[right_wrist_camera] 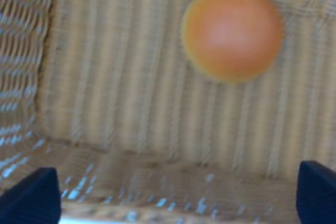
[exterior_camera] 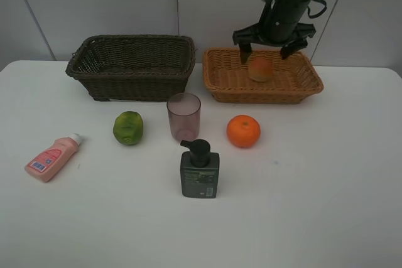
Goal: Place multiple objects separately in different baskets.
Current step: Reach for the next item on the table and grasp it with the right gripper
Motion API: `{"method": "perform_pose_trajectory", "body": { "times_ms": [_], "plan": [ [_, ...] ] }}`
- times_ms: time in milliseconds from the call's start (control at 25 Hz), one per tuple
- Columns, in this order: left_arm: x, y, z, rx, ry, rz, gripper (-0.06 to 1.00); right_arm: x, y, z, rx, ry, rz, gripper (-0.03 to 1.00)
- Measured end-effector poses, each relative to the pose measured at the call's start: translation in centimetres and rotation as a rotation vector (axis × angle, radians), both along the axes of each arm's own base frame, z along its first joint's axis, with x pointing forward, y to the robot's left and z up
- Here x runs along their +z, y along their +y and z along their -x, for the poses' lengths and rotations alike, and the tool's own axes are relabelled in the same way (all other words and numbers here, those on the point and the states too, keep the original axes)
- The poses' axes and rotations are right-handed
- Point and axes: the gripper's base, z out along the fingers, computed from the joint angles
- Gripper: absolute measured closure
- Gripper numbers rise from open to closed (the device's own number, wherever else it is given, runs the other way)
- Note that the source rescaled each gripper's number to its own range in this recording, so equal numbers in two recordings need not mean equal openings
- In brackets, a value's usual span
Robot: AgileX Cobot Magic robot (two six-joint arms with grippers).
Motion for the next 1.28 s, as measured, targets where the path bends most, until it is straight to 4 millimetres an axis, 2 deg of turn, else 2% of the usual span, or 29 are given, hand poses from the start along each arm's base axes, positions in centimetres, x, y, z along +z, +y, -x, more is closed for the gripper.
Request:
{"method": "perform_pose_trajectory", "body": {
  "times_ms": [200, 360, 640, 840, 1280],
  "plan": [
    [0.0, 0.0, 0.0, 0.0, 0.0, 0.0, -0.03, -0.6, 0.7, 2.9, -0.041, 0.071, -0.022, -0.03],
    [0.0, 0.0, 0.0, 0.0, 0.0, 0.0, -0.03, -1.9, 1.0, 5.4, -0.082, 0.103, -0.034, -0.03],
    [0.0, 0.0, 0.0, 0.0, 0.0, 0.0, -0.03, -4.0, 2.7, 8.3, -0.094, 0.146, -0.044, -0.03],
    [0.0, 0.0, 0.0, 0.0, 0.0, 0.0, -0.03, -5.2, 3.6, 9.3, -0.092, 0.141, -0.069, -0.03],
    [0.0, 0.0, 0.0, 0.0, 0.0, 0.0, -0.03, -7.4, 3.5, 9.9, -0.126, 0.098, -0.132, -0.03]
  ]
}}
